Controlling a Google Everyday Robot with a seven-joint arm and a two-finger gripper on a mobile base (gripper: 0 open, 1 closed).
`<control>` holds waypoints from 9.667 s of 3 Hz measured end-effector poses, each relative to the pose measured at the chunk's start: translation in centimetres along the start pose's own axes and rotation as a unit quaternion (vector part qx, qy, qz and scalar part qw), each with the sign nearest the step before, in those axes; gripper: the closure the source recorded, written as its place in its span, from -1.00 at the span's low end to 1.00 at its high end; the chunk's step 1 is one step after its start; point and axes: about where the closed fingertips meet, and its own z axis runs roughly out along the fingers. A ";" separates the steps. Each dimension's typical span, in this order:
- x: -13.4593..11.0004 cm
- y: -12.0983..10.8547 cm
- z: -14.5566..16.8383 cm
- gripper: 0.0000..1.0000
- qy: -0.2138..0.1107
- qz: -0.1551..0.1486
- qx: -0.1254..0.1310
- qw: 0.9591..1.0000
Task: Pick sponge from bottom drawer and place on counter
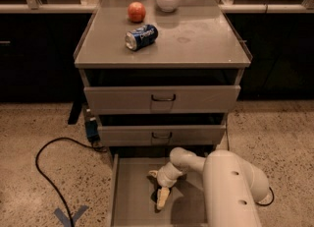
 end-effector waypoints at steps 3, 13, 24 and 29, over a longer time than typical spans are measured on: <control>4.2 4.0 3.2 -1.00 -0.008 0.031 -0.017 0.999; -2.2 0.2 -10.0 1.00 0.010 -0.009 0.089 0.996; -36.2 -1.1 -63.0 1.00 0.027 -0.211 0.218 0.952; -35.8 -10.0 -62.5 1.00 0.064 -0.244 0.183 0.950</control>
Offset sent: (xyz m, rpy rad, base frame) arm -0.0421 -0.0373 -0.0523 -0.0166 0.0647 -0.0533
